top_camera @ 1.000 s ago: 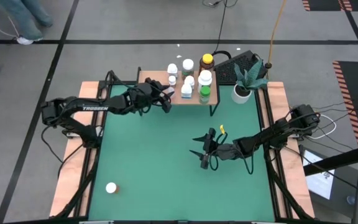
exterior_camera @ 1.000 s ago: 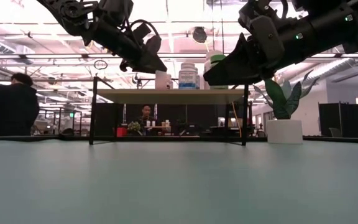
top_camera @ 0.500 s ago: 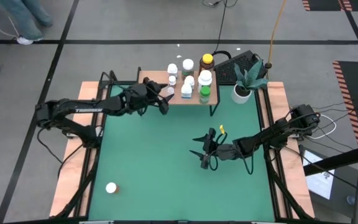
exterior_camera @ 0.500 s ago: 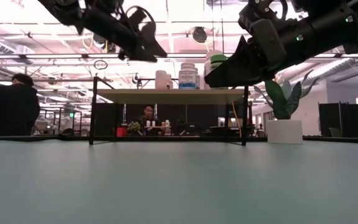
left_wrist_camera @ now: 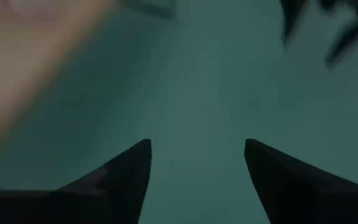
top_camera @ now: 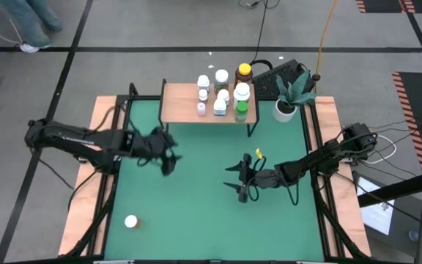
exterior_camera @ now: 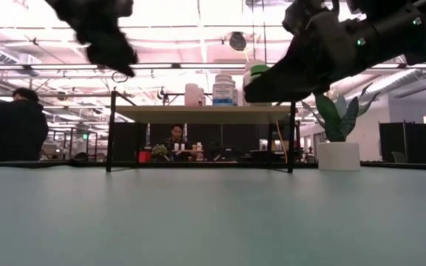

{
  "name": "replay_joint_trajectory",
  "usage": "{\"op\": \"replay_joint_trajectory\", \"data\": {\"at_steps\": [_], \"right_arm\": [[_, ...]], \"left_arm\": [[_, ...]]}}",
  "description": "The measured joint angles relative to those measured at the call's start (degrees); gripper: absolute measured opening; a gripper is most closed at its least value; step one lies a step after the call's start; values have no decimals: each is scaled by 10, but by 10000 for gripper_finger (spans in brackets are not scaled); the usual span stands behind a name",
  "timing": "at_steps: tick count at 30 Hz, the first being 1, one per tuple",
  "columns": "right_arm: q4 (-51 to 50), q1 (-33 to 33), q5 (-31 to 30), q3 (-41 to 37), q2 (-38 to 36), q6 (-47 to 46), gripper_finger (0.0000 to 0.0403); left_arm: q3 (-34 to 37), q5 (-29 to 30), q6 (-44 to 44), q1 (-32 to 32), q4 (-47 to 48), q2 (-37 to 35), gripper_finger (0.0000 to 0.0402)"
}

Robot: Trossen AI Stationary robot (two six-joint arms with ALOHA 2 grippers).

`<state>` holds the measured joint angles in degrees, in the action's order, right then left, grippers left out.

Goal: Pick and place medicine bottles onto shelf by color
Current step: Put the orange pill bottle on the shelf

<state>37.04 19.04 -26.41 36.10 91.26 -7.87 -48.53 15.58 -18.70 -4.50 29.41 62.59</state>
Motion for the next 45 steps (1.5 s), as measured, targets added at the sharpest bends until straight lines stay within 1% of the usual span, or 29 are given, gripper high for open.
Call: {"op": "replay_joint_trajectory", "data": {"at_steps": [3, 8, 12, 15, 18, 24, 26, 29, 33, 35, 39, 42, 45], "right_arm": [[20, 0, 28, 0, 0, 4, 247], [25, 0, 27, 0, 0, -2, 247], [25, 0, 27, 0, 0, -6, 247], [31, 0, 27, 0, 0, -6, 247], [43, 0, 27, 0, 0, -7, 247], [54, 1, 27, 0, 0, -7, 247], [53, 1, 27, 0, 0, -7, 247], [52, 1, 27, 0, 0, -7, 247], [50, 1, 27, 0, 0, -7, 247], [50, 1, 27, 0, 0, -7, 247], [50, 1, 27, 0, 0, -7, 247], [50, 1, 27, 0, 0, -7, 247], [50, 1, 27, 0, 0, -7, 247]], "left_arm": [[0, 10, -86, -81, 48, 18, 235], [0, 13, -255, -228, 69, 50, 203], [0, 18, -401, -337, 98, 76, 187], [0, 11, -522, -396, 135, 85, 182], [0, -20, -631, -442, 154, 87, 182], [0, -97, -780, -506, 154, 87, 182], [0, -110, -803, -523, 157, 87, 182], [0, -111, -820, -540, 182, 87, 182], [0, -111, -842, -545, 225, 87, 182], [0, -111, -850, -545, 230, 87, 182], [0, -104, -827, -545, 230, 87, 182], [0, -85, -814, -545, 231, 87, 182], [0, -52, -789, -544, 231, 87, 182]]}}
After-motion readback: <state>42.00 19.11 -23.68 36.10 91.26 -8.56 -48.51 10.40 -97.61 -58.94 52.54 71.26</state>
